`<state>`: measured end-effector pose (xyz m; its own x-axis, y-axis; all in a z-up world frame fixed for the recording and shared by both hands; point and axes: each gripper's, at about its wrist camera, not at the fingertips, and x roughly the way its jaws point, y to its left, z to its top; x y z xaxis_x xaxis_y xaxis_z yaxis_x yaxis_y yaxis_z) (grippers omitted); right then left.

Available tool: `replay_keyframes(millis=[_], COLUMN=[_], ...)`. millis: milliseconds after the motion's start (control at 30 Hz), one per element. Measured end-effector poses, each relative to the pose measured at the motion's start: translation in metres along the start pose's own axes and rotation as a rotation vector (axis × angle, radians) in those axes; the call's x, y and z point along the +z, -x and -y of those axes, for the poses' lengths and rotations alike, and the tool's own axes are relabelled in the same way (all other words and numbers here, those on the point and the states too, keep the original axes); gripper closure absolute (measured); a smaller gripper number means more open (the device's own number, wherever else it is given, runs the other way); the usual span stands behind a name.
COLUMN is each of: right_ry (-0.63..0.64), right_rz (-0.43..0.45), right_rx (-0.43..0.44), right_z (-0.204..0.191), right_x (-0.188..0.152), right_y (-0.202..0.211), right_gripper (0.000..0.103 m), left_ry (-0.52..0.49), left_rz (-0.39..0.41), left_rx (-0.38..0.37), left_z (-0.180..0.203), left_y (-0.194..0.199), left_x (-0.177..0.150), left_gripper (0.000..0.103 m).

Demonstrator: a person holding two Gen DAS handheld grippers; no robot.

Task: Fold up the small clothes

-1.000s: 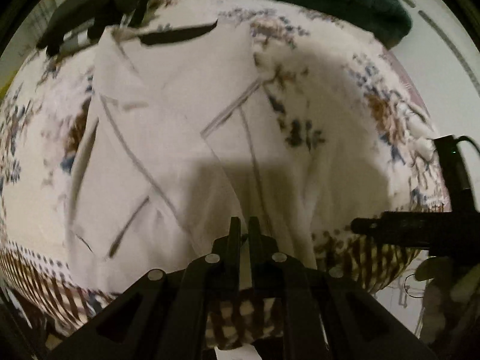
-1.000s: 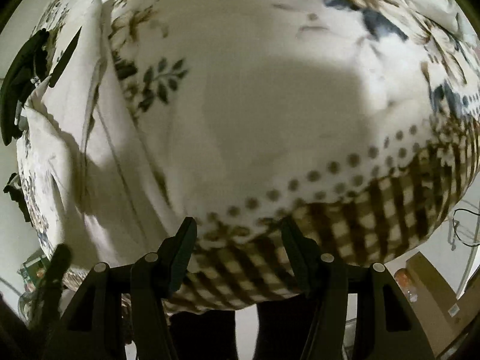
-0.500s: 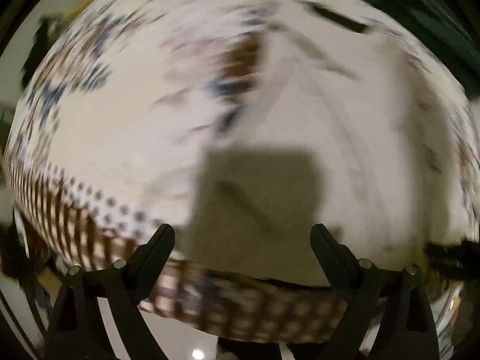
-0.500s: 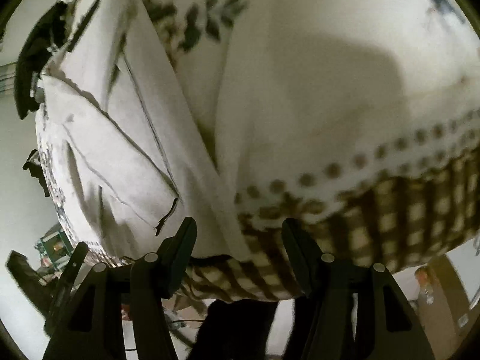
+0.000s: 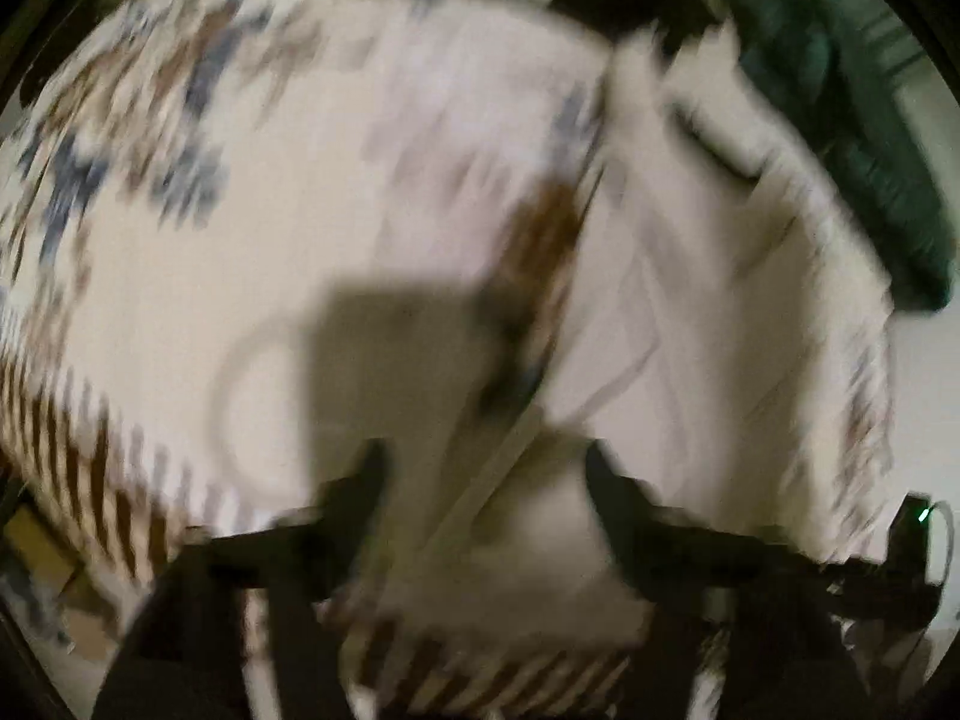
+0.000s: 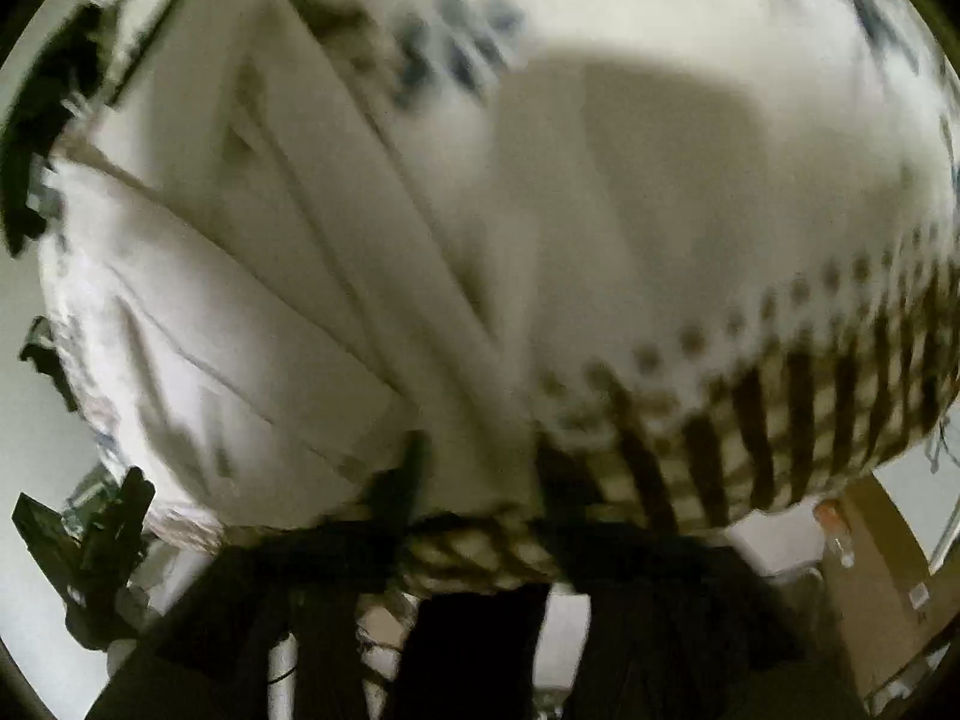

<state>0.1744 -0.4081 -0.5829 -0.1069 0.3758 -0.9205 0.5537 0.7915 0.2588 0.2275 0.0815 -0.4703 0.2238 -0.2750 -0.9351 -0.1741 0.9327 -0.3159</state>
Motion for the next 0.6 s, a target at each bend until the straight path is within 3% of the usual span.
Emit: replay_keyframes(millis=[133,300,367,467,600], right_ry=[0.042,0.094,0.09,0.1,0.087], right_rz=[0.123,0.24,0.262,0.288,0.287], right_rx=[0.034,0.002,0.0,0.0,-0.026], right_z=[-0.039,-0.075,-0.113,-0.135,-0.157], right_x=[0.055,0.133,0.164,0.216,0.281], right_y=[0.036,0.046,0.026,0.011,-0.016], right_gripper=[0.049,0.049,0.049,0.049,0.049], left_ry=[-0.034,-0.173,-0.23,-0.295,-0.288], left_rz=[0.11,0.205,0.208,0.187,0.145], left_rx=[-0.029,0.071,0.147,0.28,0.334], left_z=[0.039,0.1,0.111,0.113,0.089], left_y=[-0.012,-0.069,-0.093,-0.131,-0.156], left_x=[0.084,0.175,0.199,0.226,0.24], left_gripper=[0.03,0.03,0.03,0.03,0.028])
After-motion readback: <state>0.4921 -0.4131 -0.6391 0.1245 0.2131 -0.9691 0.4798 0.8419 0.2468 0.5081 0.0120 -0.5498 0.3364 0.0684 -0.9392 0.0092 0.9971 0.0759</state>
